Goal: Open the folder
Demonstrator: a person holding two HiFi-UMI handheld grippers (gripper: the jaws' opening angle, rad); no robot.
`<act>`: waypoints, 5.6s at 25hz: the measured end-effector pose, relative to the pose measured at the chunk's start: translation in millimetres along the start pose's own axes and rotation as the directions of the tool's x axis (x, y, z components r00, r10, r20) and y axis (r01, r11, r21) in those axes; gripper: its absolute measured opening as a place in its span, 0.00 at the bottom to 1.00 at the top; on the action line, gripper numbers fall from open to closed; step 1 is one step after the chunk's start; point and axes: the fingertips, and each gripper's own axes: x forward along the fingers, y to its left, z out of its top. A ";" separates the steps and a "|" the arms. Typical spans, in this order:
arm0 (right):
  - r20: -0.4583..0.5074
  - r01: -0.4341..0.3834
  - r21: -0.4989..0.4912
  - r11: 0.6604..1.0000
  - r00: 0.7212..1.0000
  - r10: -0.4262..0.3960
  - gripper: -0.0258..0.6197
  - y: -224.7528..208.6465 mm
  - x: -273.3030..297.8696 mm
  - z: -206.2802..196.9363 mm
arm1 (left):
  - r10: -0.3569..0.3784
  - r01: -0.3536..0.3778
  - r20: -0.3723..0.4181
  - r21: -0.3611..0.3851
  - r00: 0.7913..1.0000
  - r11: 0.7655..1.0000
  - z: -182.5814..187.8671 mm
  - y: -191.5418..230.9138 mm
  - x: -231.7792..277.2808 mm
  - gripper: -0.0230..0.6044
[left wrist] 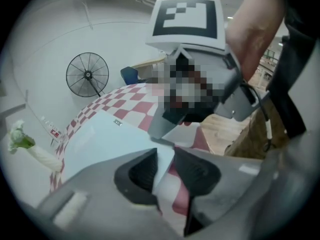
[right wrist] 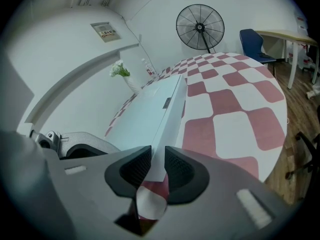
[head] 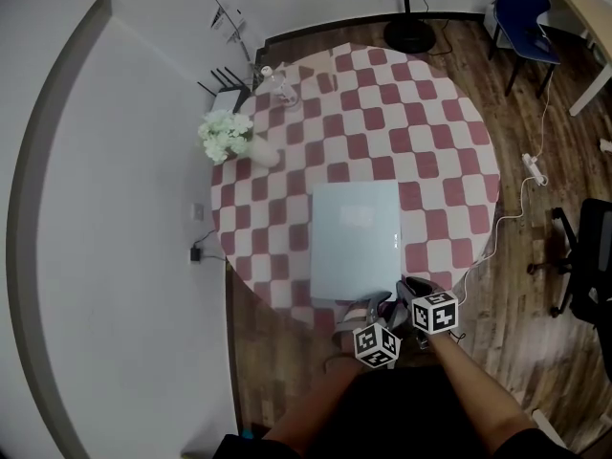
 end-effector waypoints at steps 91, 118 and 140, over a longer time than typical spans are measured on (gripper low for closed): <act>-0.057 0.474 -0.255 0.843 0.863 -0.502 0.02 45.4 25.8 -4.4 | 0.510 -0.373 -0.160 -0.860 0.845 0.348 -367.5 231.0 -233.8 0.04; 0.480 0.413 -0.285 0.865 0.843 -0.244 0.04 187.3 -89.8 149.9 | 0.779 -0.338 0.304 -0.771 0.548 0.539 -151.5 265.7 -389.2 0.04; 0.632 0.421 -0.338 0.842 0.764 -0.128 0.04 204.4 -145.7 239.4 | 0.760 -0.284 0.357 -0.773 0.543 0.567 -63.3 301.1 -369.5 0.04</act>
